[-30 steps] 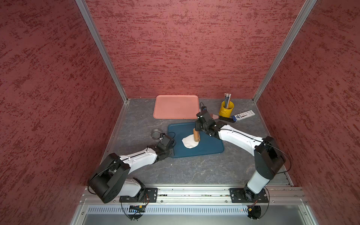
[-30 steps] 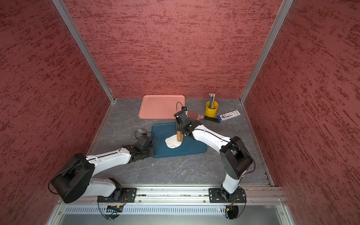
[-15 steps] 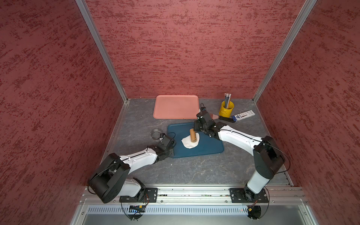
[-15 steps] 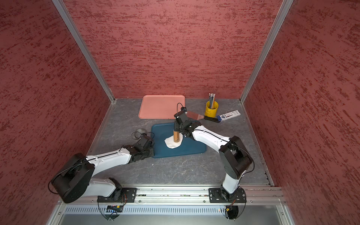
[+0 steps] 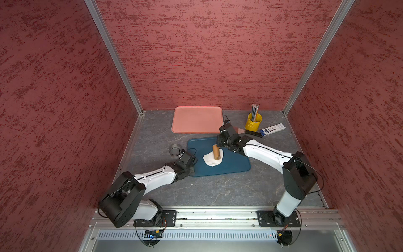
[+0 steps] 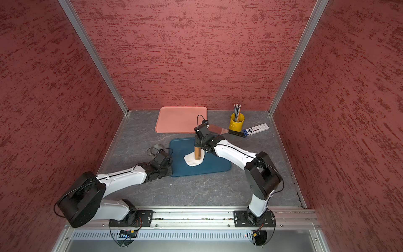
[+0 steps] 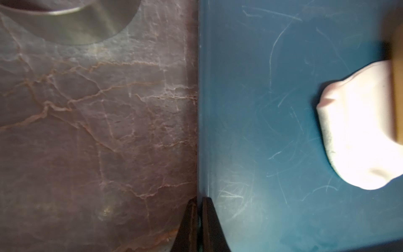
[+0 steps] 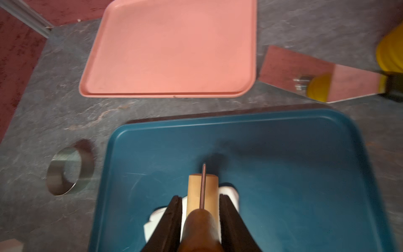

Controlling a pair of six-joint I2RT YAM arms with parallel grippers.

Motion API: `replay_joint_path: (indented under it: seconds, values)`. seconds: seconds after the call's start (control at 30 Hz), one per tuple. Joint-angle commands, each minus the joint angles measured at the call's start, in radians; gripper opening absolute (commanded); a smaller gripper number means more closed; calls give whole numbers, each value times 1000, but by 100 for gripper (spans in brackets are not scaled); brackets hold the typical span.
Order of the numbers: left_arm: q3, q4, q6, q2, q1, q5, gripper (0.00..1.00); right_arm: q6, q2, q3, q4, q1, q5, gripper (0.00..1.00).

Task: Roll out the dumpling wrappers from the dough
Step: Flatten out the dough on the work surface.

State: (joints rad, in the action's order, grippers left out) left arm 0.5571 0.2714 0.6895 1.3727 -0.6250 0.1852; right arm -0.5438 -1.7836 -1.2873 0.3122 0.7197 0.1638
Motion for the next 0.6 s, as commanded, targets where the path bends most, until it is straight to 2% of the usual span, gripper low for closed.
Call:
replay_joint_path:
  seconds: [0.0, 0.07, 0.17, 0.23, 0.3, 0.47, 0.5, 0.57]
  values:
    - [13, 32, 31, 9, 6, 100, 0, -24, -154, 59, 228, 92, -182, 0]
    - [1, 42, 46, 5, 6, 113, 0, -9, -105, 114, 232, 37, -108, 0]
    - [-15, 28, 34, 0, 12, 108, 0, 42, -41, 158, 337, -103, 16, 0]
    - [-17, 10, 7, 0, 12, 92, 0, 105, -19, 145, 403, -116, 120, 0]
    - [-17, -13, -7, 5, 8, 85, 0, 127, -8, 132, 411, -86, 72, 0]
    - [5, 1, 12, 36, 8, 102, 0, 37, -30, 123, 267, 69, -235, 0]
    - [4, 1, 13, 36, 8, 101, 0, 16, -33, 127, 256, 71, -258, 0]
    - [-5, -6, 12, 33, 8, 97, 0, 30, -8, 156, 275, 40, -171, 0]
